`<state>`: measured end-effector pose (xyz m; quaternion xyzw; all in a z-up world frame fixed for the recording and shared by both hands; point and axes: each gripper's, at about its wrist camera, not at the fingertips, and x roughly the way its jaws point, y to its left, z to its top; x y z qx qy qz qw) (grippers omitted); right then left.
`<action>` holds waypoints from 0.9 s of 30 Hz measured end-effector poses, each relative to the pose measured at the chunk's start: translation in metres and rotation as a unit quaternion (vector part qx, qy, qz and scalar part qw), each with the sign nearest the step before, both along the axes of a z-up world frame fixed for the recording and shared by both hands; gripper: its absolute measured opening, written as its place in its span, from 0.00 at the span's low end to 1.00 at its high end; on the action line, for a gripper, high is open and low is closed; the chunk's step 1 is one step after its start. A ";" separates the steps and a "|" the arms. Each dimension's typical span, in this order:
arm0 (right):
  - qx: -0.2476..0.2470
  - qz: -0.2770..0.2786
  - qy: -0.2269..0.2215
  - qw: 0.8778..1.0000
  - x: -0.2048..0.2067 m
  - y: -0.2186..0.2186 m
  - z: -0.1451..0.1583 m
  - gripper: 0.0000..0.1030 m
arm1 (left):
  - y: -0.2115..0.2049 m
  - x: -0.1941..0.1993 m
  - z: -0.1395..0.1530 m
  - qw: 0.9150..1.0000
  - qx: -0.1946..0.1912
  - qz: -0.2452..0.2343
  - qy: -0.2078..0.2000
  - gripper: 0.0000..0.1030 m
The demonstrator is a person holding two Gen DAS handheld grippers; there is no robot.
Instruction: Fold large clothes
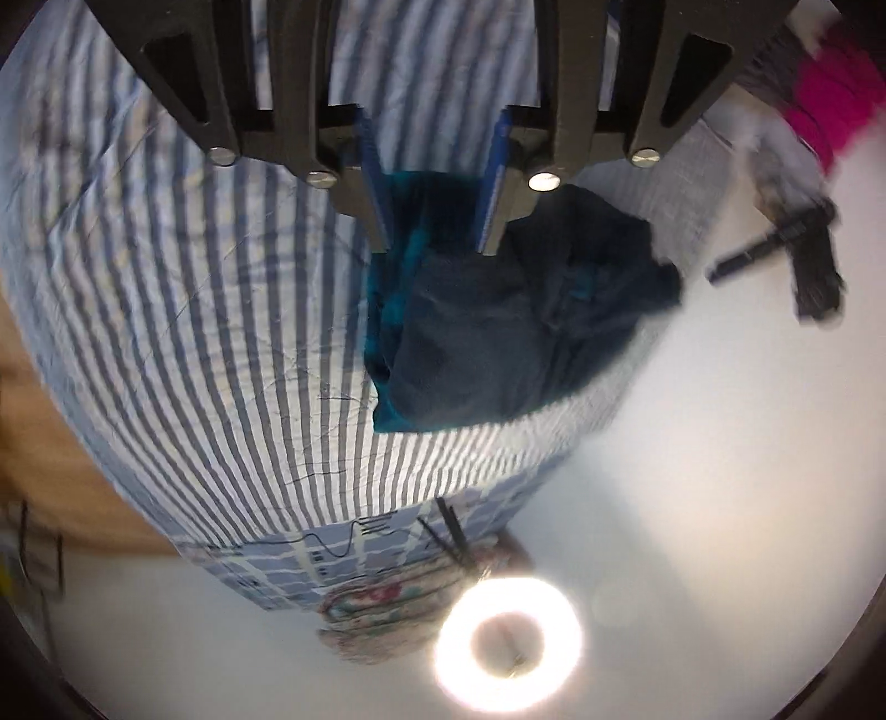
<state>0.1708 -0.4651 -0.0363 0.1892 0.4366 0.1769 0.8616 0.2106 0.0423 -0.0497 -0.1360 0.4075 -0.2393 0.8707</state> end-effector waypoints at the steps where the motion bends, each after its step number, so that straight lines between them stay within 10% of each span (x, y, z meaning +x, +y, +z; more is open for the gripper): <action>1: 0.015 -0.006 0.002 1.000 -0.002 -0.001 -0.001 0.50 | 0.007 0.009 -0.002 0.999 -0.028 0.014 0.019 0.54; 5: 0.082 -0.027 0.038 0.996 0.005 0.002 -0.021 0.64 | 0.025 0.037 -0.029 0.984 -0.138 0.057 0.101 0.60; 16: 0.105 0.017 0.093 0.990 0.037 0.060 -0.064 0.61 | 0.027 0.086 -0.079 0.951 -0.208 0.110 0.201 0.60; 19: 0.101 0.036 0.103 0.989 0.042 0.072 -0.070 0.49 | 0.023 0.090 -0.090 0.948 -0.203 0.112 0.217 0.60; 21: 0.098 0.048 0.113 0.988 0.043 0.078 -0.076 0.21 | 0.022 0.088 -0.097 0.947 -0.198 0.111 0.227 0.60; 25: 0.104 0.055 0.099 0.988 0.041 0.078 -0.068 0.11 | 0.017 0.083 -0.095 0.954 -0.181 0.102 0.218 0.10; 27: 0.104 0.058 0.081 0.990 0.036 0.077 -0.053 0.10 | 0.010 0.076 -0.079 0.966 -0.153 0.098 0.186 0.05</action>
